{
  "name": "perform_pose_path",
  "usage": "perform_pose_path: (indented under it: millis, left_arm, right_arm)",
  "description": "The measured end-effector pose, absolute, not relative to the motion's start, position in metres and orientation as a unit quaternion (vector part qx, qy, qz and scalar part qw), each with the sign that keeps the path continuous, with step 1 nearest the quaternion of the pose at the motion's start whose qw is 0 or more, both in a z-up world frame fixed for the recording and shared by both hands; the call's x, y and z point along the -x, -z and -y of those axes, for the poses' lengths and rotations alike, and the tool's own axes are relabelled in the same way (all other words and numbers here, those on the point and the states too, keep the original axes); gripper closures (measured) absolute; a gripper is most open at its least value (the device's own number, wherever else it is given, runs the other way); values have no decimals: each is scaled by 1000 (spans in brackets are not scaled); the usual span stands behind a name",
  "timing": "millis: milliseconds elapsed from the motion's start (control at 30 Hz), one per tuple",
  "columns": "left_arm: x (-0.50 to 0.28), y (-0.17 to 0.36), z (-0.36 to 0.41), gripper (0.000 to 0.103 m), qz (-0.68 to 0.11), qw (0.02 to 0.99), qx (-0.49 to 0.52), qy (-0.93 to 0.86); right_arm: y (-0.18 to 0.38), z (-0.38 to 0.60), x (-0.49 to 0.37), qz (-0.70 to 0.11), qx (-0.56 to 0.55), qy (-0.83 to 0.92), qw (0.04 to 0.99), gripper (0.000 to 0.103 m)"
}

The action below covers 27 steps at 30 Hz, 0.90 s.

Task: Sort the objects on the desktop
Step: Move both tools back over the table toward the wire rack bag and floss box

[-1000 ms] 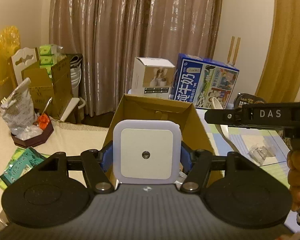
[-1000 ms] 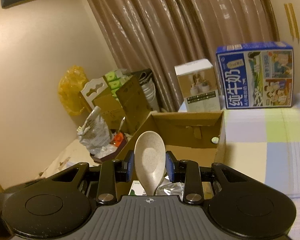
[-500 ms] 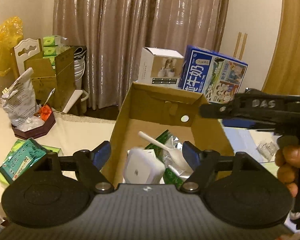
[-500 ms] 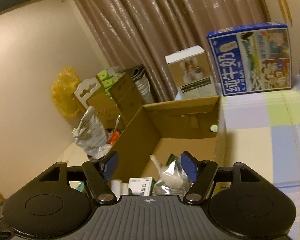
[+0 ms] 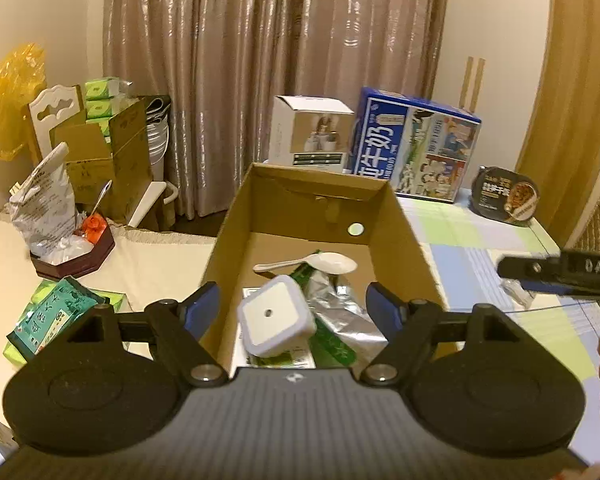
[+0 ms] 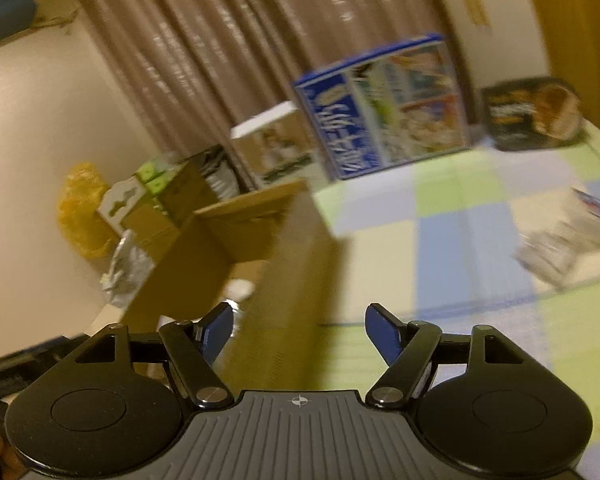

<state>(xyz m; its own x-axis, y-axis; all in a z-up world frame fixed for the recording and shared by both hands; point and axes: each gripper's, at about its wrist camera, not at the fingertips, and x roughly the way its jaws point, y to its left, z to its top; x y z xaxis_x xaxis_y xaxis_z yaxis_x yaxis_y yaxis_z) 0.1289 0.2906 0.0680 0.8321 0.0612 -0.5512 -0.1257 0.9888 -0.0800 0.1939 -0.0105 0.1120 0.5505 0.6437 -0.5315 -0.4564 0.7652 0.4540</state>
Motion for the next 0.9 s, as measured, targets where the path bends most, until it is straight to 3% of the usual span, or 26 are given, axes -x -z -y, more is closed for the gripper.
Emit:
perform_pose_path:
  millis: [567, 900]
  left_arm:
    - [-122, -94, -175, 18, -274, 962, 9, 20]
    - [-153, -74, -108, 14, -291, 954, -10, 78]
  right_arm:
    - [-122, 158, -183, -339, -152, -223, 901, 23]
    - [-110, 223, -200, -342, -147, -167, 913, 16]
